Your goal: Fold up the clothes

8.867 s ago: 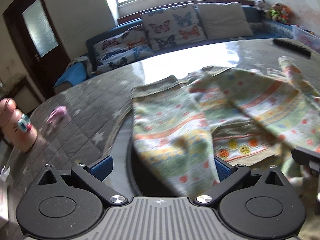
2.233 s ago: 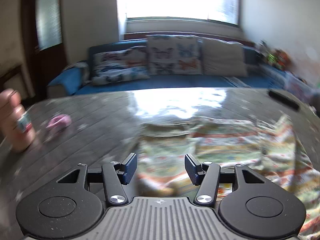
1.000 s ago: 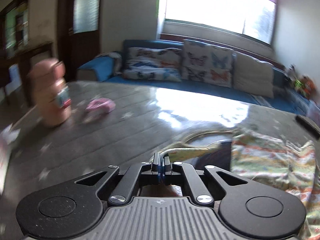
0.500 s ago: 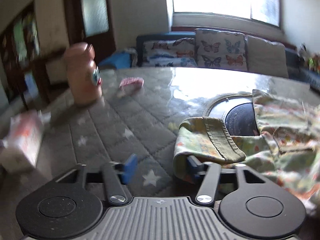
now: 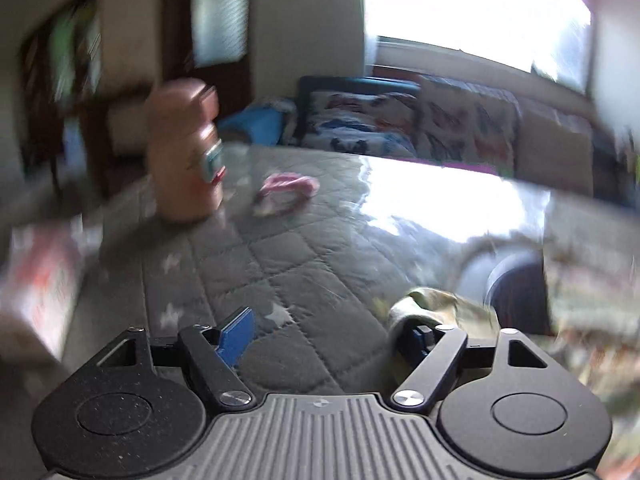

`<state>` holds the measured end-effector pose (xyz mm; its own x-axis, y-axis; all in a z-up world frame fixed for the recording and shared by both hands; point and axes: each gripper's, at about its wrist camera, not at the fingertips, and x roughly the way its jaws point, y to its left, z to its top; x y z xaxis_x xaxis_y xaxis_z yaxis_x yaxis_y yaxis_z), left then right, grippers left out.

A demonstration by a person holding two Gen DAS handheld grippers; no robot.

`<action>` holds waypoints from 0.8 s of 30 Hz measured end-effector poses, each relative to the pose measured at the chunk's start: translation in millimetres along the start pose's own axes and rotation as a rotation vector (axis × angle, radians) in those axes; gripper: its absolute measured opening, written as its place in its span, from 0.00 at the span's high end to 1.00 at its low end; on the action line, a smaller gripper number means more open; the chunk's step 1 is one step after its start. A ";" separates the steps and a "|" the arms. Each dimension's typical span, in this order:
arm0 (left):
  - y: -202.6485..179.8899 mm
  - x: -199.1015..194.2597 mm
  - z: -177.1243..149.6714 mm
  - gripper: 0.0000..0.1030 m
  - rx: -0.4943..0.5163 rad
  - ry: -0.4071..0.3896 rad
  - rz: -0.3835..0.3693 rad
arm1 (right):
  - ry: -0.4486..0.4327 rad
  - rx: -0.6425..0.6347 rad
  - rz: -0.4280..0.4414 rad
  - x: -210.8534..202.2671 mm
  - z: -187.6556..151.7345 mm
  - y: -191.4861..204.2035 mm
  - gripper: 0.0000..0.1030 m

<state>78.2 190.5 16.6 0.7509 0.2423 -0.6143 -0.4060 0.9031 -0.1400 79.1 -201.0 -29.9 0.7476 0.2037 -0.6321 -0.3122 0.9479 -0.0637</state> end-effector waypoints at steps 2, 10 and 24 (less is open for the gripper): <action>17.6 3.1 5.3 0.21 -0.119 0.022 -0.025 | 0.000 0.001 0.001 -0.5 -0.7 -1.3 0.00; 50.5 8.9 1.8 0.22 -0.230 0.059 0.044 | -0.001 -0.009 -0.004 -1.2 0.0 -1.4 0.00; 25.9 0.4 5.6 0.23 0.056 -0.006 0.134 | 0.001 -0.032 0.107 -29.2 6.5 10.6 0.00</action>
<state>71.0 216.0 17.1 0.6949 0.3642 -0.6201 -0.4733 0.8808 -0.0131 57.8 -195.3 -7.1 0.7087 0.3028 -0.6372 -0.4085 0.9125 -0.0208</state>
